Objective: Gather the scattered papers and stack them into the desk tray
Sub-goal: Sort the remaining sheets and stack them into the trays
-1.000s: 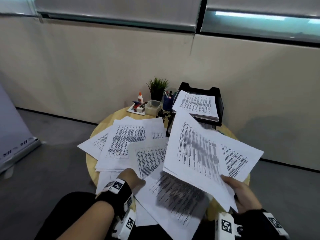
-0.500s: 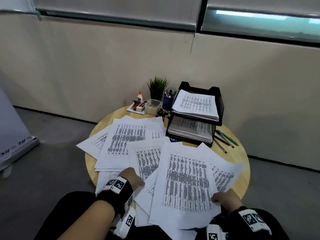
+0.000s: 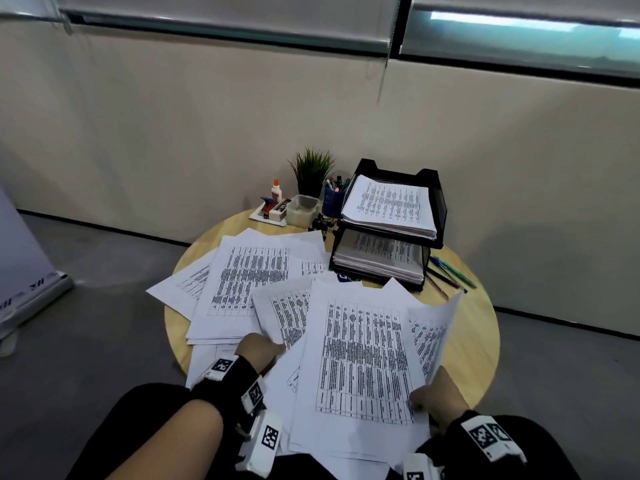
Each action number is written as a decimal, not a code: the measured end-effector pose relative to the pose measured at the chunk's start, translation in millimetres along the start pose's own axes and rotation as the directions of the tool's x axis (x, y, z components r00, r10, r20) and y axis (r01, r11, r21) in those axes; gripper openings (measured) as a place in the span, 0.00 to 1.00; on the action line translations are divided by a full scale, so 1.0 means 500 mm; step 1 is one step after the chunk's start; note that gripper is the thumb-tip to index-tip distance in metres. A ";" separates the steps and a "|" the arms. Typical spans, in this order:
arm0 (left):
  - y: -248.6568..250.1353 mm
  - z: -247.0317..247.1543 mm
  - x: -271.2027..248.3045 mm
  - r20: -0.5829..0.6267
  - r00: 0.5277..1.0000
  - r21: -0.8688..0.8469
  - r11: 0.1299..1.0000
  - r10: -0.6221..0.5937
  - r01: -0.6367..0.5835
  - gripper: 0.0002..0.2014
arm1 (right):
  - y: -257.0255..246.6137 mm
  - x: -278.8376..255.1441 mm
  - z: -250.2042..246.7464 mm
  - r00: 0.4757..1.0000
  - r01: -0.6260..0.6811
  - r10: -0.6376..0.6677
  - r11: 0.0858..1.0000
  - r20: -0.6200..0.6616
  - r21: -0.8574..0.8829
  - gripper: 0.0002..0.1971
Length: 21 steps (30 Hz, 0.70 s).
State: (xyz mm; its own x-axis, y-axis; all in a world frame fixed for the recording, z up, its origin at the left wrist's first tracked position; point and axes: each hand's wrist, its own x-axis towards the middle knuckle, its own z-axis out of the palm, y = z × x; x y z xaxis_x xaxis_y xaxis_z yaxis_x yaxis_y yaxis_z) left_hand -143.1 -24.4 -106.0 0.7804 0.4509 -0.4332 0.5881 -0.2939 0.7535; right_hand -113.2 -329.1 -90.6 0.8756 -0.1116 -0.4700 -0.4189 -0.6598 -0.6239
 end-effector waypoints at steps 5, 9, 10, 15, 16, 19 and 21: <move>-0.009 0.005 -0.004 -0.056 0.993 -0.064 0.992 0.108 -0.111 0.05 | 0.010 0.020 -0.005 0.994 0.104 -0.106 0.989 0.009 0.105 0.30; -0.025 -0.002 0.002 0.059 0.986 -0.127 0.981 0.154 -0.145 0.12 | 0.009 0.029 -0.019 0.972 0.234 -0.228 0.944 -0.052 0.231 0.27; -0.027 -0.001 0.003 0.077 0.985 -0.123 0.982 0.152 -0.142 0.12 | 0.008 0.033 -0.021 0.967 0.253 -0.245 0.938 -0.064 0.239 0.28; -0.030 0.002 0.007 0.065 0.995 -0.450 0.892 0.073 -0.036 0.08 | 0.019 0.065 -0.017 0.989 0.142 -0.138 0.983 -0.046 0.112 0.37; -0.029 0.005 0.004 0.087 0.994 -0.510 0.860 0.067 -0.014 0.08 | 0.019 0.065 -0.014 0.993 0.117 -0.115 0.991 -0.036 0.070 0.35; -0.029 0.018 -0.006 0.148 0.982 -0.553 0.833 0.115 -0.014 0.13 | 0.011 0.055 -0.001 0.991 0.132 -0.132 0.990 -0.018 0.045 0.20; -0.031 0.025 -0.010 0.196 0.968 -0.534 0.845 0.154 -0.027 0.22 | 0.006 0.047 0.013 0.985 0.169 -0.172 0.982 0.034 0.079 0.20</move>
State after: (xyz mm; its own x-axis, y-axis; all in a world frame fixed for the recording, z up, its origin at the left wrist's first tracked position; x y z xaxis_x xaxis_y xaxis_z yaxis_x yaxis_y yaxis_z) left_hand -153.3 -32.6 -122.0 0.8882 0.2264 -0.3999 0.3625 0.1897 0.9125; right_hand -95.4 -328.7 -107.7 0.9260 0.0284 -0.3765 -0.2829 -0.6082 -0.7416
